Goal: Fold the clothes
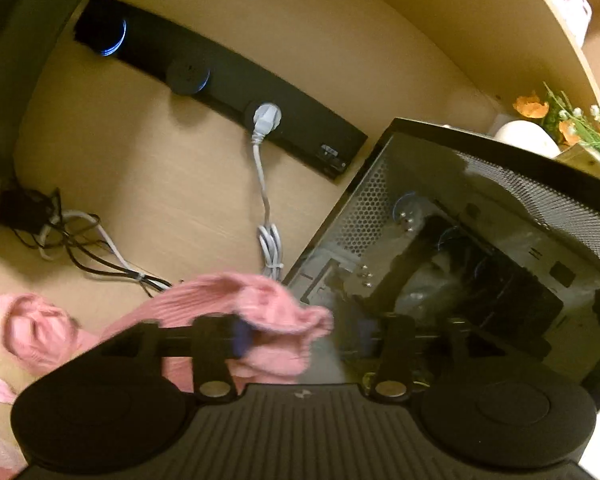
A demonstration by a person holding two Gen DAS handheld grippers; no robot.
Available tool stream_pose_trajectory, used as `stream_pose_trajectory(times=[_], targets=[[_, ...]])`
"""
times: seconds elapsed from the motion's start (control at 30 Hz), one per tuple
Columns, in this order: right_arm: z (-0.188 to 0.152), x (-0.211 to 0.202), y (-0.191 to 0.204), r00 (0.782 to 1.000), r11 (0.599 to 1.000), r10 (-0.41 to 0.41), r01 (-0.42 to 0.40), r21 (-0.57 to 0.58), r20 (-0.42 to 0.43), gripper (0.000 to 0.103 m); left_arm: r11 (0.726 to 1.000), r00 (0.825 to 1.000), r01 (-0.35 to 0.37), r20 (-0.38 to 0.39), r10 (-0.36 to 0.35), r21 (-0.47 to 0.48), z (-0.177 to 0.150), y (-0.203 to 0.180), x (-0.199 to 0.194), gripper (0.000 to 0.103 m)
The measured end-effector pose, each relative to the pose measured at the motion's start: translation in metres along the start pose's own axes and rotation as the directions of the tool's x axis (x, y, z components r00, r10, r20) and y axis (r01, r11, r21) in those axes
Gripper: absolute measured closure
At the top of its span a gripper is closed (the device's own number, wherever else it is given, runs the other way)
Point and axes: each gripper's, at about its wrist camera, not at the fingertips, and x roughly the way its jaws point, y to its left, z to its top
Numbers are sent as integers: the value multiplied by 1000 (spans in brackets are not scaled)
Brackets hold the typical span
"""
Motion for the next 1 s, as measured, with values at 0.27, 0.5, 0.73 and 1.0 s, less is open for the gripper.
stream_pose_trajectory(times=[0.27, 0.5, 0.73, 1.0], targets=[[-15, 10, 40, 988, 988, 152, -153, 22, 32, 48, 881, 902, -410, 41, 430, -235, 28, 16, 34, 9], [-30, 22, 49, 907, 898, 420, -416, 141, 1, 48, 776, 789, -590, 43, 613, -222, 42, 32, 54, 88], [-42, 46, 79, 701, 691, 709, -671, 271, -72, 81, 707, 714, -588, 159, 682, -393, 42, 73, -35, 92], [-23, 109, 168, 520, 509, 848, -744, 434, -103, 70, 901, 912, -263, 215, 349, -346, 38, 66, -62, 27]])
